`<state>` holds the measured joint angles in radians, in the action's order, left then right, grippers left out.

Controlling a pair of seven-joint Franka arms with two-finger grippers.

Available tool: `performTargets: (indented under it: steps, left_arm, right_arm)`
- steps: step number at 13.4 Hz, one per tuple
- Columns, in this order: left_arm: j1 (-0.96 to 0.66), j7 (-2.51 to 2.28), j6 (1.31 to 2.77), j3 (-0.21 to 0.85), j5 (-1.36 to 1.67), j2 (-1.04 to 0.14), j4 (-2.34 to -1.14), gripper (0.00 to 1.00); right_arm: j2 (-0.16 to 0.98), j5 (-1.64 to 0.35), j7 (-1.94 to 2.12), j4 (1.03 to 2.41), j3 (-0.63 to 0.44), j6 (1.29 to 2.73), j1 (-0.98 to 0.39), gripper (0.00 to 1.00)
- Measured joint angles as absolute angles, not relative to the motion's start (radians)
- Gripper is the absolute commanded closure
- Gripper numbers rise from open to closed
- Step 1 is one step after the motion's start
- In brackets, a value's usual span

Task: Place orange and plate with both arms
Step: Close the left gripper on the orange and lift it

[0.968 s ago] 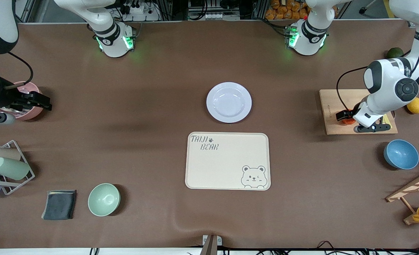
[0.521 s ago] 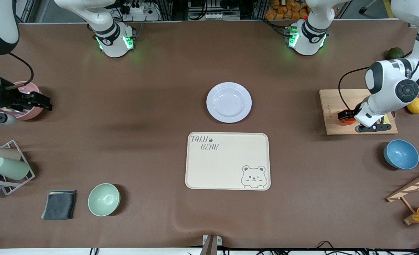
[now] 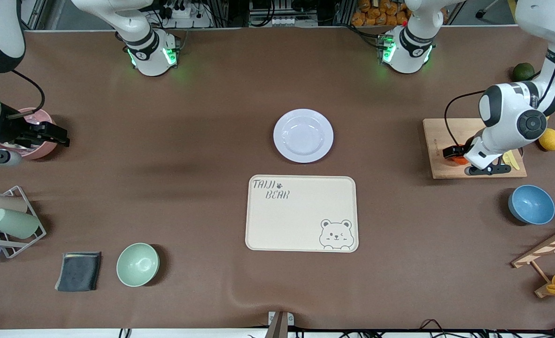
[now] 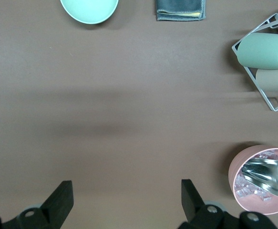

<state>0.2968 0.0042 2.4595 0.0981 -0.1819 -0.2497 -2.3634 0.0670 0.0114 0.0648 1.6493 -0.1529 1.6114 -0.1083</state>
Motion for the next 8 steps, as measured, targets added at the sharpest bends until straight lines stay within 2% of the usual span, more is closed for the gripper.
performTargets:
  steps: [1,3,8]
  left_arm:
    - [0.297,0.004,2.461,0.098,-0.183,-0.252,-2.363,0.53]
    - [0.297,0.004,2.462,0.098,-0.188,-0.252,-2.362,0.71]
    - [0.296,0.004,2.476,0.105,-0.19,-0.247,-2.351,0.72]
  right_arm:
    - [0.067,0.011,0.065,1.649,-0.153,1.611,-0.108,0.0]
    - [0.067,0.007,0.065,1.649,-0.153,1.611,-0.108,0.0]
    - [0.072,0.001,0.065,1.65,-0.152,1.611,-0.108,0.0]
